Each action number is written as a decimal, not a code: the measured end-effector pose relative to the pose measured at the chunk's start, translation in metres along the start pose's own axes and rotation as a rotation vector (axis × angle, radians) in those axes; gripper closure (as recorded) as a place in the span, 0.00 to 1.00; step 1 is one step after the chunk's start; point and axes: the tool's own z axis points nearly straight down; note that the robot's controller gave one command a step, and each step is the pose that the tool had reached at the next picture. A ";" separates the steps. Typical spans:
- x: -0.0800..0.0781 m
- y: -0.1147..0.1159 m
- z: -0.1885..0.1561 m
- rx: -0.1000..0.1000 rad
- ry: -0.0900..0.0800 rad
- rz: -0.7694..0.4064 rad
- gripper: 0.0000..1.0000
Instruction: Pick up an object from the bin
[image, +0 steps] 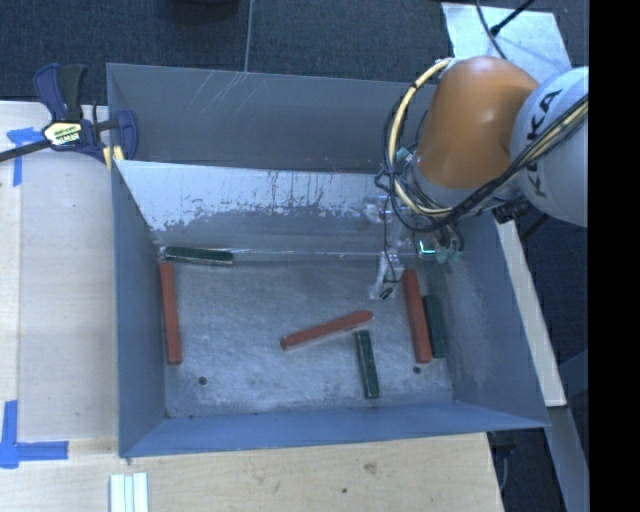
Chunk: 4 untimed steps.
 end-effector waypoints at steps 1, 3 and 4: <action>0.013 -0.010 0.115 0.000 0.001 0.011 0.00; 0.063 0.055 0.111 0.000 -0.008 -0.143 1.00; 0.059 0.074 -0.036 0.000 -0.016 -0.196 1.00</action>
Offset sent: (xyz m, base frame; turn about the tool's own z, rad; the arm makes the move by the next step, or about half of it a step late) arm -0.0124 -0.0099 -0.1116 0.0092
